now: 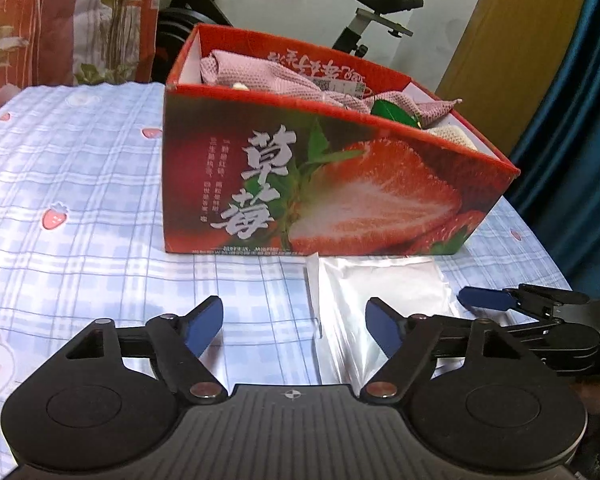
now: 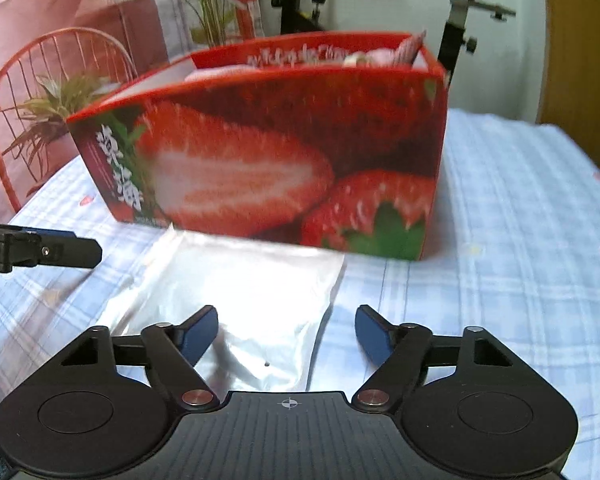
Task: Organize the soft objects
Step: 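Reach both tools to the white plastic pouch and close on it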
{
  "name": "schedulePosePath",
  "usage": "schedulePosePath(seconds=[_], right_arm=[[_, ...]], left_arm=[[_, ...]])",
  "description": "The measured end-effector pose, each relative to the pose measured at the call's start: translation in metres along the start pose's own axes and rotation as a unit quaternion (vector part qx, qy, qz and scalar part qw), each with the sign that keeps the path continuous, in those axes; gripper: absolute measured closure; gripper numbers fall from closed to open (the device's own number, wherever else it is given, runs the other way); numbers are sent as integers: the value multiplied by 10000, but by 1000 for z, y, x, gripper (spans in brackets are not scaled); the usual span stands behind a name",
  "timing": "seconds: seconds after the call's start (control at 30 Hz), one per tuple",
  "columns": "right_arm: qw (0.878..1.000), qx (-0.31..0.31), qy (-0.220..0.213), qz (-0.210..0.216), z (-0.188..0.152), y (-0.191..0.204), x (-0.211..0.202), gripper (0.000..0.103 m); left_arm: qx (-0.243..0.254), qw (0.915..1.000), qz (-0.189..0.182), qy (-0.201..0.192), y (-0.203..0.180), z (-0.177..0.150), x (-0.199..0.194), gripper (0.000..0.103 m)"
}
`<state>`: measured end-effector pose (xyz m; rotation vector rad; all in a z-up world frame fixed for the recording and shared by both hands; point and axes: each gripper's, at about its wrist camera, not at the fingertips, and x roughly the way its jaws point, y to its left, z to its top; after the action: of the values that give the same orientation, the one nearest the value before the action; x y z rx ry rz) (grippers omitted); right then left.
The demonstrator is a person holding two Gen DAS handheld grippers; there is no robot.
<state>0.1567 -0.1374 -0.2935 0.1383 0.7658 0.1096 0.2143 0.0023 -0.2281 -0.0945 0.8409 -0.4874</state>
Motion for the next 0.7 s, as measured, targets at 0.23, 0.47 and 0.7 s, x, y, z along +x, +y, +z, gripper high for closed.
schedulePosePath(seconds=[0.23,0.47,0.7], right_arm=[[9996,-163,1,236,2,12,4,39],[9981,-367,44,483,6,34,13,40],[9974,-527,-269,408,-6,44,15,40]], left_arm=[[-68,9999,-83,107,2,-5,9,30],[-186,9997,-28,127,10,-9,9,31],[-273,9995,29,153,15,-16,8,31]])
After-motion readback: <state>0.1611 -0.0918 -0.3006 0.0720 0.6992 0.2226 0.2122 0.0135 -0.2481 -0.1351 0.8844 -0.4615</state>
